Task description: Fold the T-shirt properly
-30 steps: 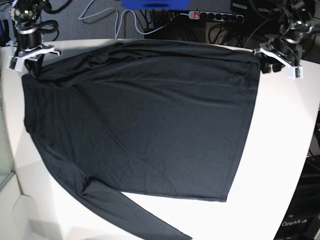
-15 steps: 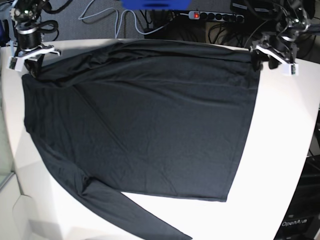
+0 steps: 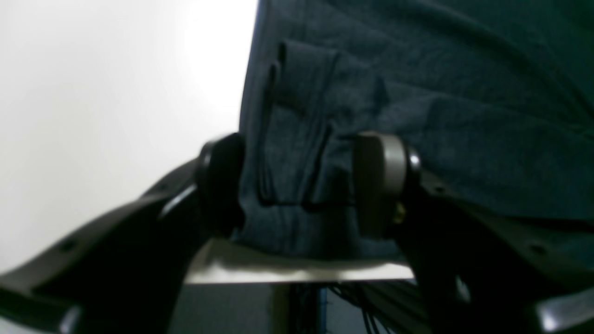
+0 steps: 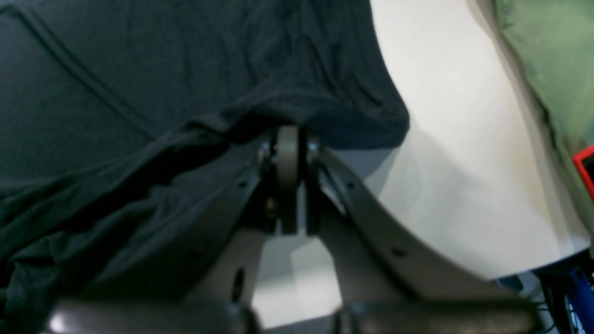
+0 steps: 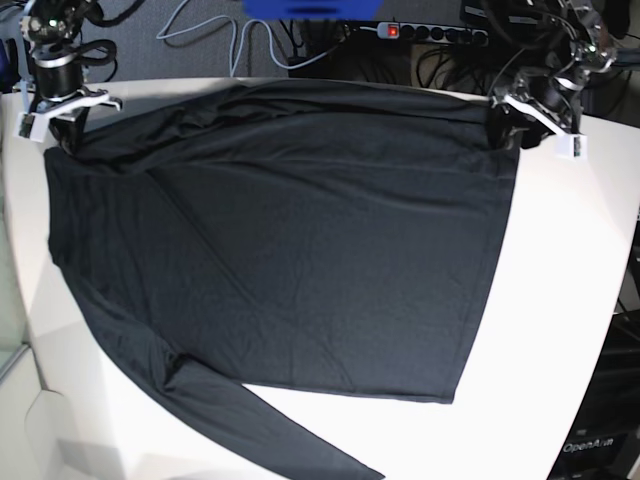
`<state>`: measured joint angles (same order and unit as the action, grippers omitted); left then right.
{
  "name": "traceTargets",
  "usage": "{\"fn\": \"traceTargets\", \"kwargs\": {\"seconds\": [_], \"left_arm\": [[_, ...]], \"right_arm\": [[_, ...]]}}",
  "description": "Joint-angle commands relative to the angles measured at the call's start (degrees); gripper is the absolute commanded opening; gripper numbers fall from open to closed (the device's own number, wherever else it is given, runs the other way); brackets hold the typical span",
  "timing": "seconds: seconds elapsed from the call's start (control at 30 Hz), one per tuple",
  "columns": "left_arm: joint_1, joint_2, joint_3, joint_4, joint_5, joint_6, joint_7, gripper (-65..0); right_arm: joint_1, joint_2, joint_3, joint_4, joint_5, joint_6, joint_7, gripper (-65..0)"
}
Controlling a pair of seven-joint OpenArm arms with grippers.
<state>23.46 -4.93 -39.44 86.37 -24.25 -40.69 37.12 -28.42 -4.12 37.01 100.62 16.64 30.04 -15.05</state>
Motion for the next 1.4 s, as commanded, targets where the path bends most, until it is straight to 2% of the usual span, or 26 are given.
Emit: {"fn": "traceTargets", "kwargs": {"seconds": [0.0, 0.23, 0.43, 0.53, 0.8, 0.83, 0.97, 1.23, 1.37], "left_arm": [[0.8, 0.0, 0.3, -0.3, 3.2, 0.7, 6.3, -28.9], [0.8, 0.3, 0.5, -0.3, 2.9, 0.7, 7.3, -29.4], [0.8, 0.7, 0.6, -0.3, 2.8, 0.7, 7.4, -44.1], [0.8, 0.7, 0.6, -0.3, 2.8, 0.7, 7.4, -48.8], [-0.2, 0.7, 2.6, -4.2, 2.7, 0.7, 7.4, -49.5], [-0.5, 0.7, 2.4, -5.1, 2.7, 0.7, 7.4, -51.0], [-1.7, 0.6, 2.4, -7.3, 3.0, 0.7, 7.4, -64.1], [-1.5, 0.6, 2.1, -6.5, 2.7, 0.7, 7.4, -62.7], [-1.7, 0.7, -0.3, -6.5, 2.6, 0.7, 7.4, -62.6]], "right_arm": [[-0.2, 0.6, 0.2, 1.1, 0.6, 0.2, 1.6, -64.4], [0.0, 0.6, 0.2, 1.1, 0.6, 0.2, 1.6, -64.4], [0.0, 0.6, 0.2, 1.1, 0.6, 0.2, 1.6, -64.3], [0.0, 0.6, 0.2, 1.1, 0.6, 0.2, 1.6, -64.3], [0.1, 0.6, 0.2, 1.0, 0.5, 0.2, 1.6, -64.3], [0.1, 0.6, 0.2, 1.0, 0.5, 0.2, 1.6, -64.3], [0.1, 0.6, 0.2, 1.0, 0.5, 0.2, 1.6, -64.3], [0.1, 0.6, 0.2, 1.1, 0.5, 0.2, 1.6, -64.7], [0.1, 0.6, 0.2, 1.1, 0.5, 0.2, 1.6, -64.4]]}}
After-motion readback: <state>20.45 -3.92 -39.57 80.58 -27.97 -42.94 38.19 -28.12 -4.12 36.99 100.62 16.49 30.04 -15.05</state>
